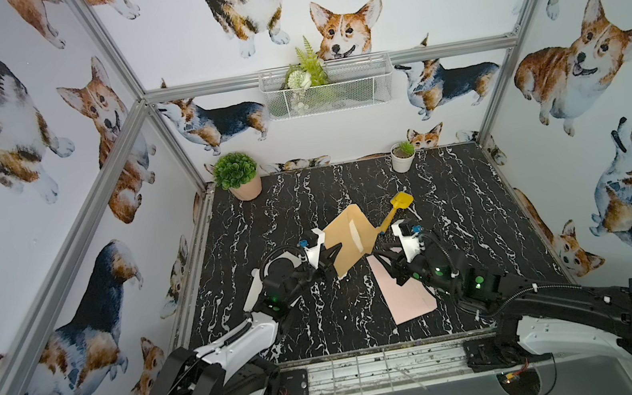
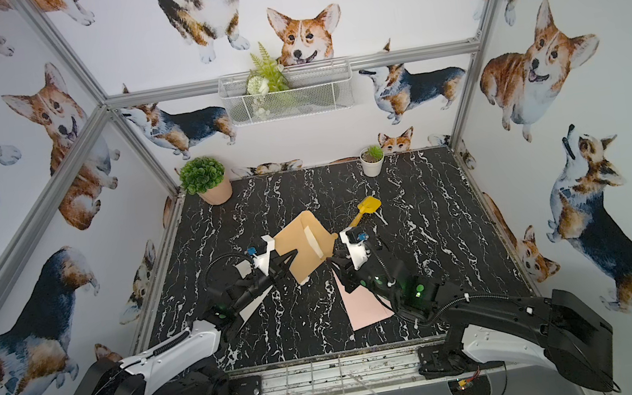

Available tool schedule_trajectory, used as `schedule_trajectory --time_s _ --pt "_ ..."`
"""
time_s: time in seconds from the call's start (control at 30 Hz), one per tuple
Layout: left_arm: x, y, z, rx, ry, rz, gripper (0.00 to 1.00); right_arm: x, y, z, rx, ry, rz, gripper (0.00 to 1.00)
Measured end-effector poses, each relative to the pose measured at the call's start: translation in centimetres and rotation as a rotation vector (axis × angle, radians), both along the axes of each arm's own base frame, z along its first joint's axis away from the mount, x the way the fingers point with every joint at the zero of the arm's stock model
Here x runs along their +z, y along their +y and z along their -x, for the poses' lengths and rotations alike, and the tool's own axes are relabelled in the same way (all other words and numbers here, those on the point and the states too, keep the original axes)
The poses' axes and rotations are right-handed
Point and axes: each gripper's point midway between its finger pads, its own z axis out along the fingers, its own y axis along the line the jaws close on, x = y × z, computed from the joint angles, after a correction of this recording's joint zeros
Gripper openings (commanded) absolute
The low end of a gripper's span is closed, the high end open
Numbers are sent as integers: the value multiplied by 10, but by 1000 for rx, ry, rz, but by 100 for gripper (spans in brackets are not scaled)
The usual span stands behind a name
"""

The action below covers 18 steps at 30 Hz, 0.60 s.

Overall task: Take the letter paper out of the envelope
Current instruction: Take out the letter paper from the envelope.

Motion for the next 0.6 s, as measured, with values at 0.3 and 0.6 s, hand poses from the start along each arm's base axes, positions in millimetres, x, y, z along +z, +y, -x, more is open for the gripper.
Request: schedule_trajectory --time_s 0.3,0.6 --pt "3 -15 13 -107 -8 -1 0 -19 16 -33 112 133 2 39" --pt "5 -16 17 -119 -18 -4 0 -17 22 -40 177 186 -33 39"
